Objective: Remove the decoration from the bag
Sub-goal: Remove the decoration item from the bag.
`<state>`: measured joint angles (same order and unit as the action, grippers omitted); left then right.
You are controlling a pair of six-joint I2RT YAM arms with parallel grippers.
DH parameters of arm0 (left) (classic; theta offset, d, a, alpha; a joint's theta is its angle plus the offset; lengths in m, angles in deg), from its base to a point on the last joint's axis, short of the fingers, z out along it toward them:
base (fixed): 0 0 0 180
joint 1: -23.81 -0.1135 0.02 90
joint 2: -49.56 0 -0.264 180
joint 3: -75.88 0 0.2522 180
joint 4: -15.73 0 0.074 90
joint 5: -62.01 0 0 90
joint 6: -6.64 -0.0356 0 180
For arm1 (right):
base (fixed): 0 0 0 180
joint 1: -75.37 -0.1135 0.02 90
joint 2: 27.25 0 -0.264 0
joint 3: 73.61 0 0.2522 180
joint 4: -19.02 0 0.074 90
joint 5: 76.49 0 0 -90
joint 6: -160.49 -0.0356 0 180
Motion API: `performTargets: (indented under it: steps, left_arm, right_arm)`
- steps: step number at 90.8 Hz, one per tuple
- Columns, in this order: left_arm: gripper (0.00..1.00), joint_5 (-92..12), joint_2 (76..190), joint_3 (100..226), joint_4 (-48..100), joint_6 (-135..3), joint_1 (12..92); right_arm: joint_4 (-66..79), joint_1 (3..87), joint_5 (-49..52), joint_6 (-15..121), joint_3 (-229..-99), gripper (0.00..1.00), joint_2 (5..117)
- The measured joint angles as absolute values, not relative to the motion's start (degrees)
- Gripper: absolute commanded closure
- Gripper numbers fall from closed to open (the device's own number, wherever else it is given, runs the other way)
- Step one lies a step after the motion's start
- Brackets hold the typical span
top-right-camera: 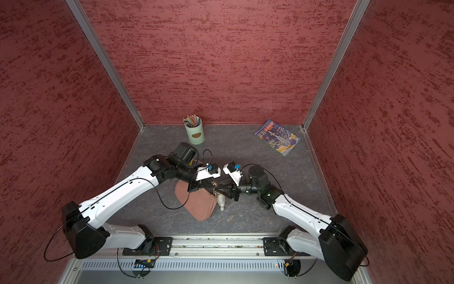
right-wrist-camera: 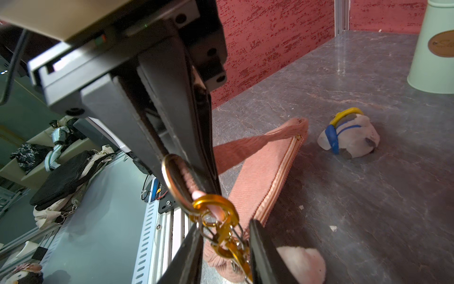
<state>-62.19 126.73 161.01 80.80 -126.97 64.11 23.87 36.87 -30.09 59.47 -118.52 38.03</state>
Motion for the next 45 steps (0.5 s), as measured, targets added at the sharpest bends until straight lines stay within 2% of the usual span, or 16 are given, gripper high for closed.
performTargets:
  steps: [45]
  left_arm:
    - [1.00,-61.6,126.7,161.0,81.0,-127.0,64.0]
  right_arm:
    - [22.5,36.8,-30.4,59.6,-119.4,0.84,38.0]
